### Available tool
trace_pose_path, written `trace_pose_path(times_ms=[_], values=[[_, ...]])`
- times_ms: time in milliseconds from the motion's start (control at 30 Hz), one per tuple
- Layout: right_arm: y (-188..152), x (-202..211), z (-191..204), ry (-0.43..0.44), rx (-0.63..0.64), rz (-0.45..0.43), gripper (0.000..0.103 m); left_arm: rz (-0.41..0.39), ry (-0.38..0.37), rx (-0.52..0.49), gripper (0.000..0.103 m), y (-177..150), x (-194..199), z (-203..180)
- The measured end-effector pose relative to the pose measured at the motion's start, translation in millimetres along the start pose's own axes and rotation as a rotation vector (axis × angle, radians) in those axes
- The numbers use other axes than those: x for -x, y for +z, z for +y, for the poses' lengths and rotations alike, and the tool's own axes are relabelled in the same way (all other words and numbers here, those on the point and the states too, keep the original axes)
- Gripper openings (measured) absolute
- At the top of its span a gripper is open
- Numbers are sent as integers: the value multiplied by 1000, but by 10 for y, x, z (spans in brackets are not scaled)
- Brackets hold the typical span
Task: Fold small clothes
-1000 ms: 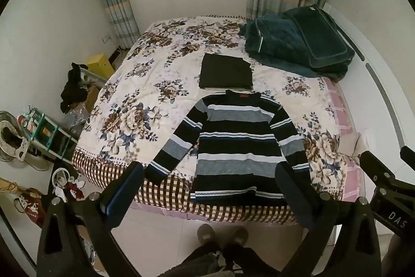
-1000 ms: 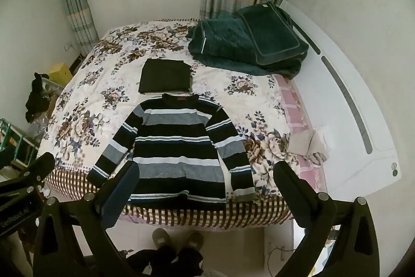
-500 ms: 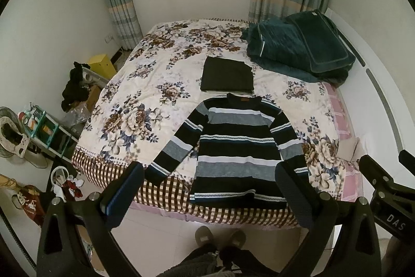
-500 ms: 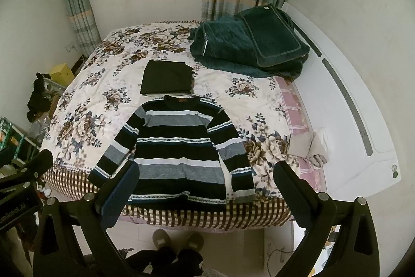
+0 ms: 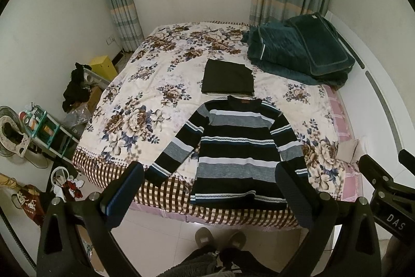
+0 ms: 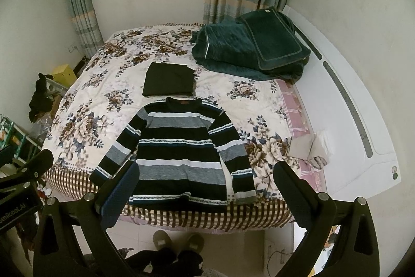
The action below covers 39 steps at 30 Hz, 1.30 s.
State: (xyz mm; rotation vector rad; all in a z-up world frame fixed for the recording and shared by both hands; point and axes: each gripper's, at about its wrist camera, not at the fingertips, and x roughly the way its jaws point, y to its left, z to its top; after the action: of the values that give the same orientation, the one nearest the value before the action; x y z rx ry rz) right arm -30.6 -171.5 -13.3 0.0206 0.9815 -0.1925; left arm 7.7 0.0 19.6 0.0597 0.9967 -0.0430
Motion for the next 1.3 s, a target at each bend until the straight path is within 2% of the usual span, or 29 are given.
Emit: trace_pose_path(times_ms=[500,1300], values=[[13,27,17,-1,0,-8,103,-1,-5,3,103,74,33,-5],[8,33,61,0,0,-15,103,-14,-8,5,103,1,55,14]])
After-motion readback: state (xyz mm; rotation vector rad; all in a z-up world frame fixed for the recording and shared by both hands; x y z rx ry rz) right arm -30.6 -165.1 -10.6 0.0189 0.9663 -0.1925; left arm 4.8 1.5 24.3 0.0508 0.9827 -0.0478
